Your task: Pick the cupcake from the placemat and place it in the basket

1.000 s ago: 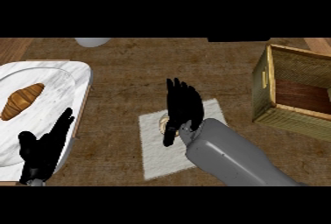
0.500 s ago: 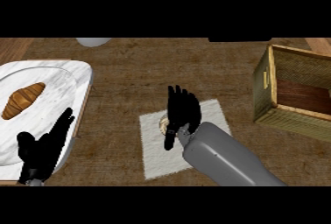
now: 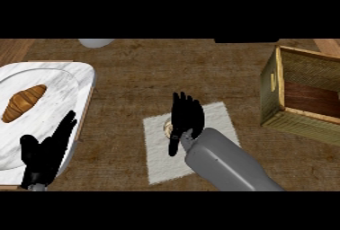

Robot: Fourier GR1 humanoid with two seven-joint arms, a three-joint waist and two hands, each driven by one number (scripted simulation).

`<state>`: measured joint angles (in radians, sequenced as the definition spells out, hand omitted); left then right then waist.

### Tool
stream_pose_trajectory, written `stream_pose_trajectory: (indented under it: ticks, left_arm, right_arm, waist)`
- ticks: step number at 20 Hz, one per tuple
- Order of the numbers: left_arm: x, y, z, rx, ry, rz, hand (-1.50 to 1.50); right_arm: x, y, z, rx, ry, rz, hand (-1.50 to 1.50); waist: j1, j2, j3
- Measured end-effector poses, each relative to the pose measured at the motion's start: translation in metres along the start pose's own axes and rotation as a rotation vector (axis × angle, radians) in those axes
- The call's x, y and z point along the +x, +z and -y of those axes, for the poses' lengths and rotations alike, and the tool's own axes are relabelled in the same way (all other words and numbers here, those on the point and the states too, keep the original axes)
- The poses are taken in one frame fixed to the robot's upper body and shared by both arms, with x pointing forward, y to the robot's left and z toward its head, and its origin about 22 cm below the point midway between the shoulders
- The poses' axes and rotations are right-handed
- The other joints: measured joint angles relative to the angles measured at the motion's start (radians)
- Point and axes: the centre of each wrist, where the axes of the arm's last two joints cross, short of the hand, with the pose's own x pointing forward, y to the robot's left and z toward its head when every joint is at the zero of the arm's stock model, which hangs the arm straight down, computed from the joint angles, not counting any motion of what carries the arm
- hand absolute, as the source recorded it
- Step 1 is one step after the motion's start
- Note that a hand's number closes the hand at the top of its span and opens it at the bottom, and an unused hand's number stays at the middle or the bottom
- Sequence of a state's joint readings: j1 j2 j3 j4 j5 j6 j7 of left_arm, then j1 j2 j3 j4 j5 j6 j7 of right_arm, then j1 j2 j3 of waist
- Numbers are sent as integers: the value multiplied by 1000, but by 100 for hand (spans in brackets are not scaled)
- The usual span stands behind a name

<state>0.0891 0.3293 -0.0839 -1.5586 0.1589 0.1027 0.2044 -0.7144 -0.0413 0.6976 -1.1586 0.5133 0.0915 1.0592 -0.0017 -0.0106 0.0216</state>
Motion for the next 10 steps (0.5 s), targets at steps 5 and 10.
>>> stream_pose_trajectory:
  ticks: [5,10]
  left_arm:
    - [0,1,1,3,-2,3,0]
    - [-2,1,0,-7,-2,5,0]
  right_arm:
    - [0,-5,-5,-6,0,-14,-150]
    - [-2,-7,-13,-9,27,-10,150]
  waist:
    - [3,1,0]
    - [0,-1,2]
